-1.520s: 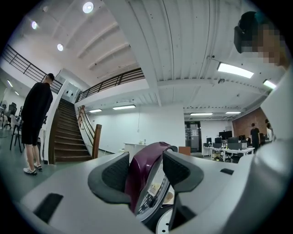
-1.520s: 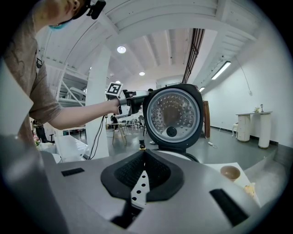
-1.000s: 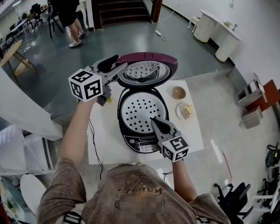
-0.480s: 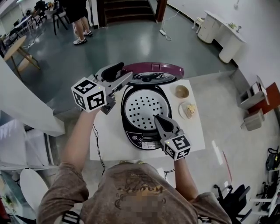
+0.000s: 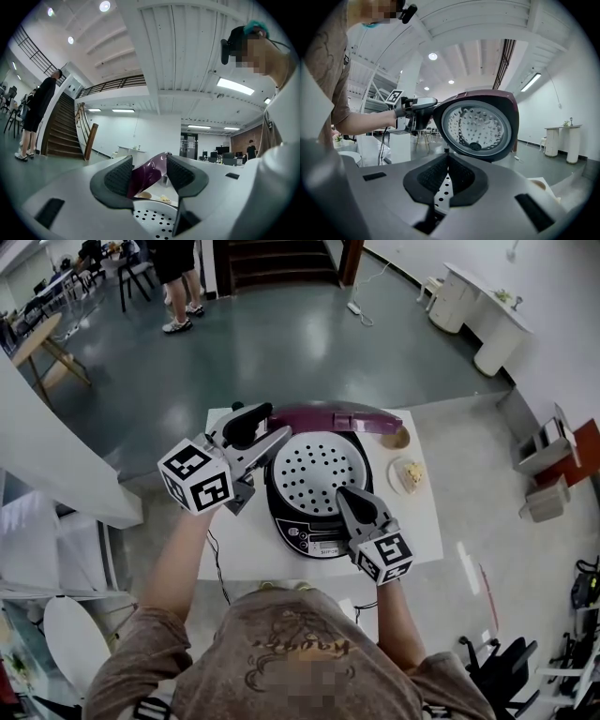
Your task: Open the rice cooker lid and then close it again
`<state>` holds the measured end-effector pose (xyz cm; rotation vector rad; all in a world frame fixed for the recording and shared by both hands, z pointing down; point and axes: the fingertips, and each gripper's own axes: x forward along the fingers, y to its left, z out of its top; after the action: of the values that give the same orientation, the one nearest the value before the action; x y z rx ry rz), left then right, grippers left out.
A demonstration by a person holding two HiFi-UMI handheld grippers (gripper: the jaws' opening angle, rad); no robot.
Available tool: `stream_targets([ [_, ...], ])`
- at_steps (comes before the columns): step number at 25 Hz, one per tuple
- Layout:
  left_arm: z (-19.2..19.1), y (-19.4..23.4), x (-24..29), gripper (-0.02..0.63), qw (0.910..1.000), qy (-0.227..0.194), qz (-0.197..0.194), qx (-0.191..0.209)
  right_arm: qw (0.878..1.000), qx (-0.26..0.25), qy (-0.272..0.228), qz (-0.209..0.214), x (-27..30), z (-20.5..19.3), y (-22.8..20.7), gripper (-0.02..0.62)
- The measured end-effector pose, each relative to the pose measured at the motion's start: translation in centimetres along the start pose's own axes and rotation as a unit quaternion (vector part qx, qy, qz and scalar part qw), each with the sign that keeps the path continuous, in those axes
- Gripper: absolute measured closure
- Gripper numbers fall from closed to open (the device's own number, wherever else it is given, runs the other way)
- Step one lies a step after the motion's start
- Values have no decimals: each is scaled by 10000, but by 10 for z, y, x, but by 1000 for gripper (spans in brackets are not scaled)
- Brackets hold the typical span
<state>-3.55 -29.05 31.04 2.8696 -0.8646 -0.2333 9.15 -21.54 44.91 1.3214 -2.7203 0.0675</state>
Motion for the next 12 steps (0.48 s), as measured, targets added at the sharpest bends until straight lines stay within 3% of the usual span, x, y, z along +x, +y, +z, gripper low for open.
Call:
stream_targets([
  [12, -30, -20, -22, 379, 9991, 31, 79, -410, 9995, 209, -121, -213, -19, -4, 5, 591],
])
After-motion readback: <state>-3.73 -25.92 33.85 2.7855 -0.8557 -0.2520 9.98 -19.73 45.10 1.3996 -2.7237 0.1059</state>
